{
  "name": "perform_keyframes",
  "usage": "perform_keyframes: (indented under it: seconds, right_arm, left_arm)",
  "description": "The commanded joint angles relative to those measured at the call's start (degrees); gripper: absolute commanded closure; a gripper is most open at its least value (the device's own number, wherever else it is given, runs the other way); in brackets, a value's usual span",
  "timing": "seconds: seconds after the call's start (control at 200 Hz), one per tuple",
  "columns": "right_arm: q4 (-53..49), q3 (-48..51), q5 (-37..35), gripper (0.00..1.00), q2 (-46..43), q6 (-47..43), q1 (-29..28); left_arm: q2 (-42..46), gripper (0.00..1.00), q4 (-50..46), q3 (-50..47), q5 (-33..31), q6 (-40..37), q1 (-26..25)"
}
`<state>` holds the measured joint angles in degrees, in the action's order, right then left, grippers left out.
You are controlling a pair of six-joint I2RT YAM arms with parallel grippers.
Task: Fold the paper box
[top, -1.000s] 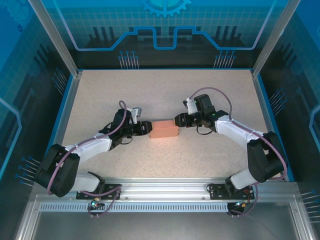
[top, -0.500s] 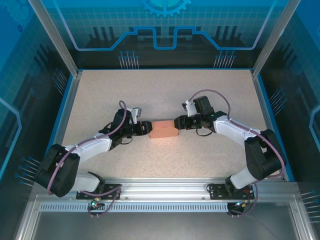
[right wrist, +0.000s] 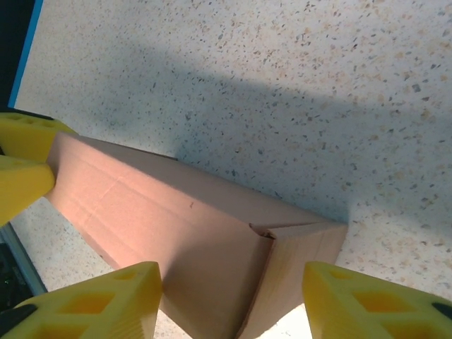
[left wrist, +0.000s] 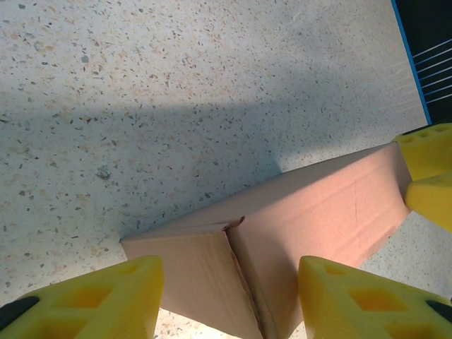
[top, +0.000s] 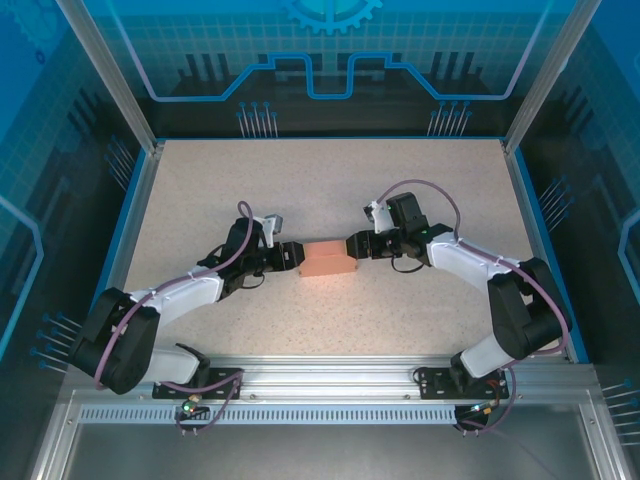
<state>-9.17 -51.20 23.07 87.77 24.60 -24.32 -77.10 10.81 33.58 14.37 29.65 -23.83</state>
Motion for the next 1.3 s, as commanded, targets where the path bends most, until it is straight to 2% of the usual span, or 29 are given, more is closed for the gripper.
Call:
perform_keyframes:
  seconds: [0.0, 0.17, 0.32, 0.465, 0.655, 0.836, 1.056, 1.296]
  right_arm:
    - [-0.79, -2.47, 1.98, 0.33, 0.29, 1.09, -0.15]
    - [-0.50, -3.50, 1.09, 0.24, 2.39, 1.51, -1.55]
    - [-2.07, -5.00, -1.53, 0.22, 4.71, 0.64, -3.28]
    - [-4.72, -5.80, -5.49, 0.22, 6.78, -1.37, -4.73]
    - [-4.82, -4.18, -7.33, 0.29, 7.16, -2.39, -4.69]
    - [-4.73, -4.69, -4.61, 0.32, 4.69, -2.53, -4.49]
    - [-3.41, -5.92, 1.36, 0.25, 1.87, -0.44, -2.85]
    - [-3.95, -4.37, 1.27, 0.29, -0.38, 0.13, -2.83]
  left_arm:
    - [-1.04, 0.46, -4.39, -0.34, -1.35, -1.79, -0.36]
    - [-1.03, 0.46, -4.48, -0.19, -1.32, -2.04, -0.39]
    - [-1.22, 0.46, -4.48, -0.18, -1.35, -2.28, -0.37]
    - [-1.24, 0.46, -4.39, -0.36, -1.31, -2.27, -0.38]
    - [-0.78, 0.46, -4.48, -0.95, -1.37, -2.25, -0.36]
    - [0.14, 0.48, -4.61, -0.76, -0.75, -1.63, -0.42]
    - [0.64, 0.50, -4.83, -0.60, -0.86, -1.32, -0.55]
    - [0.29, 0.53, -4.48, -0.63, -0.79, -0.85, -1.04]
